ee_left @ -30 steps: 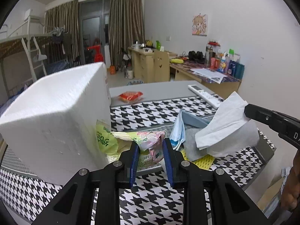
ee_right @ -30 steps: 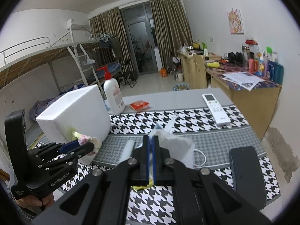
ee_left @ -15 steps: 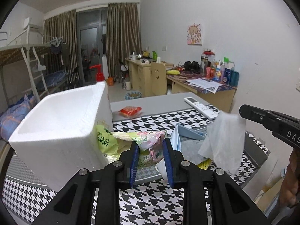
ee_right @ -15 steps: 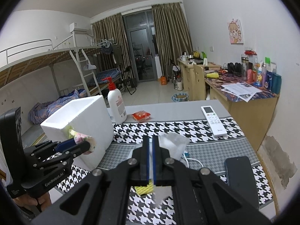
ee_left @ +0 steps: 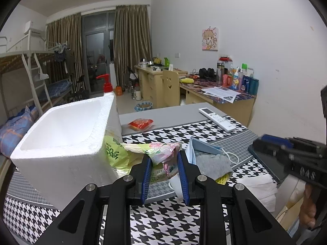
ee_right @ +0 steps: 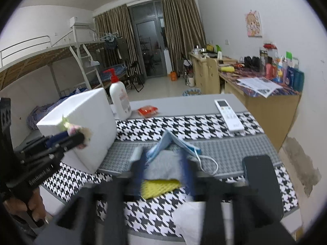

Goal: Organize soft objects

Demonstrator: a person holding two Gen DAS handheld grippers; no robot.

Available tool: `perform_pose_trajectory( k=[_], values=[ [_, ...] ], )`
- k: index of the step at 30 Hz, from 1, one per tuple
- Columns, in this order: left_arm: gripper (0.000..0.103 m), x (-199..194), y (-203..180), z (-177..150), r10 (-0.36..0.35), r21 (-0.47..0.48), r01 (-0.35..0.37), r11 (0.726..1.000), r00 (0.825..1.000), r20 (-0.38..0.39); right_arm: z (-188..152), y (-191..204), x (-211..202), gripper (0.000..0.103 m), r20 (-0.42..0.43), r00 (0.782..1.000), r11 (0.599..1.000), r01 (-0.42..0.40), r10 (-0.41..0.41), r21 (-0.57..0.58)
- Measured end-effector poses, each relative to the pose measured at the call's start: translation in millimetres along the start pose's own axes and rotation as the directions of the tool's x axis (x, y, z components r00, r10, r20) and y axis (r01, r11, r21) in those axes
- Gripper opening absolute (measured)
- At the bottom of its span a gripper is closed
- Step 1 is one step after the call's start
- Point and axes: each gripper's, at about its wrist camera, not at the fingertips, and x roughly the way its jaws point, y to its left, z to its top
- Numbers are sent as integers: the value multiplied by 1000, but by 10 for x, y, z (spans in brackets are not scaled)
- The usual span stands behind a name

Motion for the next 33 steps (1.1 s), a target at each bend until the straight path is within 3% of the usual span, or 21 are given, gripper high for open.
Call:
perform_pose_trajectory(
  k=[4, 20, 33],
  values=[
    [27, 50, -2, 6, -5, -2, 5, 1000, 1000, -13, -123, -31, -65, 73, 2, 1000, 1000, 28, -28, -8],
    [27, 62, -4, -16, -29, 2, 29, 1000, 999, -22, -693, -289, 129, 73, -167, 978, 992, 117, -122, -39],
    [27, 14, 3, -12, -51, 23, 51, 998, 998, -26, -891, -341, 304, 73, -232, 961, 988, 147, -152, -38]
  ],
)
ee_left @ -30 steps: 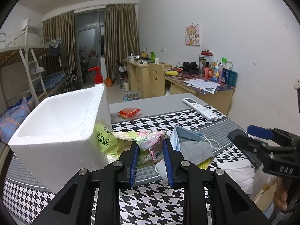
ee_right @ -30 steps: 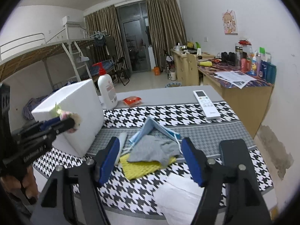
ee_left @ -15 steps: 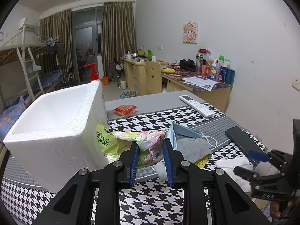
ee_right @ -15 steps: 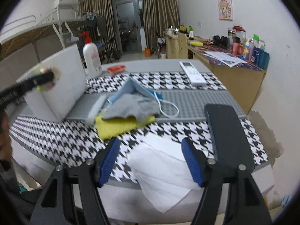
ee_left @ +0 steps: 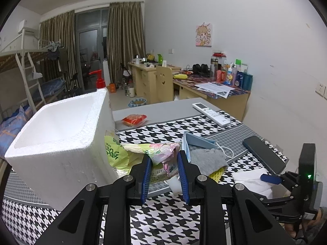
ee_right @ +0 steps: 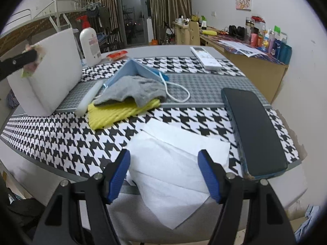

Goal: Organize soft objects

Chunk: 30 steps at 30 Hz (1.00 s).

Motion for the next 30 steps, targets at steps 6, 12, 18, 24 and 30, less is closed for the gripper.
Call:
perform_pose_trajectory(
  k=[6, 12, 18, 24, 30],
  values=[
    [27, -22, 10, 25, -25, 16, 25, 1000, 1000, -3, -19, 9, 38, 73, -3, 999, 999, 39, -39, 5],
    [27, -96, 93, 83, -57, 35, 57, 998, 998, 5, -19, 65, 59, 69, -1, 996, 996, 85, -85, 4],
    [27, -157, 159, 162, -98, 51, 97, 994, 995, 10, -25, 115, 20, 33, 6, 995, 995, 98, -98, 15],
    [27, -225, 188, 233, -108, 65, 106, 992, 994, 32, -2, 48, 17, 9, 4, 992, 990, 123, -124, 64],
    [27, -309, 239, 285, -104, 71, 100, 993, 993, 63, 57, 79, 13, 7, 14, 991, 988, 128, -130, 83]
  ],
)
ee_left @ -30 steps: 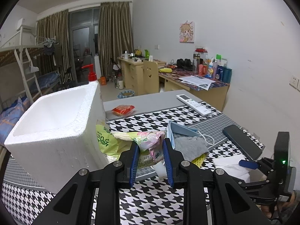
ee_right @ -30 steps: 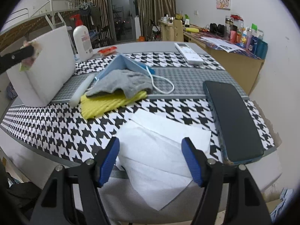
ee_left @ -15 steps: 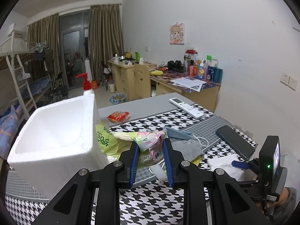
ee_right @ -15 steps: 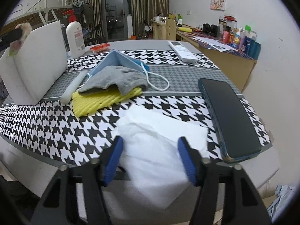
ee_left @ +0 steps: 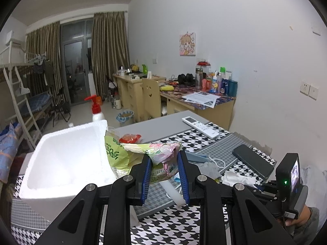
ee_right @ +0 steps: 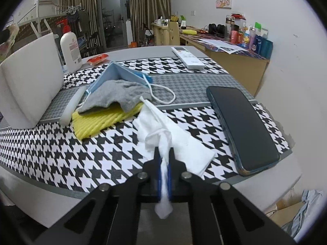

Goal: Organize soft objects
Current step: 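Carry the wet wipes pack over the foam box with the left gripper while the right carries the tissue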

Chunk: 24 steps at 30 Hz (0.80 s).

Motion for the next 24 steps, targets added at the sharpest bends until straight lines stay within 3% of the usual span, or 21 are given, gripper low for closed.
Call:
perform_pose_trajectory(
  k=[14, 24],
  values=[
    [27, -121, 192, 176, 32, -12, -32, 999, 996, 78, 206, 76, -379, 6, 131, 991, 999, 9, -14, 33],
    [27, -205, 301, 236, 64, -27, -61, 998, 991, 117, 373, 224, -505, 6, 197, 980, 999, -38, 33, 23]
  ],
)
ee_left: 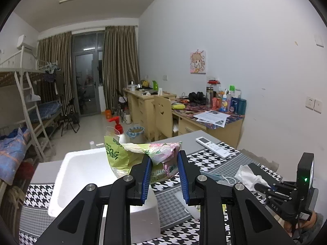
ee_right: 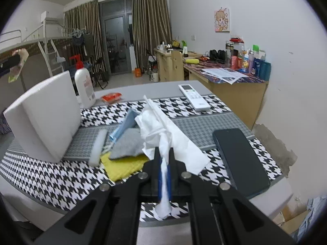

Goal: Organize soft objects
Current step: 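Carry the wet wipes pack over the foam box with the left gripper while the right carries the tissue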

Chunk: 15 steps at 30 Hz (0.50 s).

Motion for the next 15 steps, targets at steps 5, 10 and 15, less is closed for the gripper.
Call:
perform_pose_trajectory(
  k=[5, 10, 15],
  values=[
    [27, -12, 61, 19, 34, -8, -34, 999, 999, 14, 89, 59, -52, 6, 38, 999, 1000, -23, 23, 1],
    [27, -2, 156, 52, 73, -18, -73, 997, 997, 27, 157, 117, -73, 6, 58, 998, 999, -38, 39, -7],
    [27, 44, 295, 51, 117, -33, -116, 993, 993, 23, 235, 163, -95, 6, 81, 995, 999, -50, 51, -6]
  ],
)
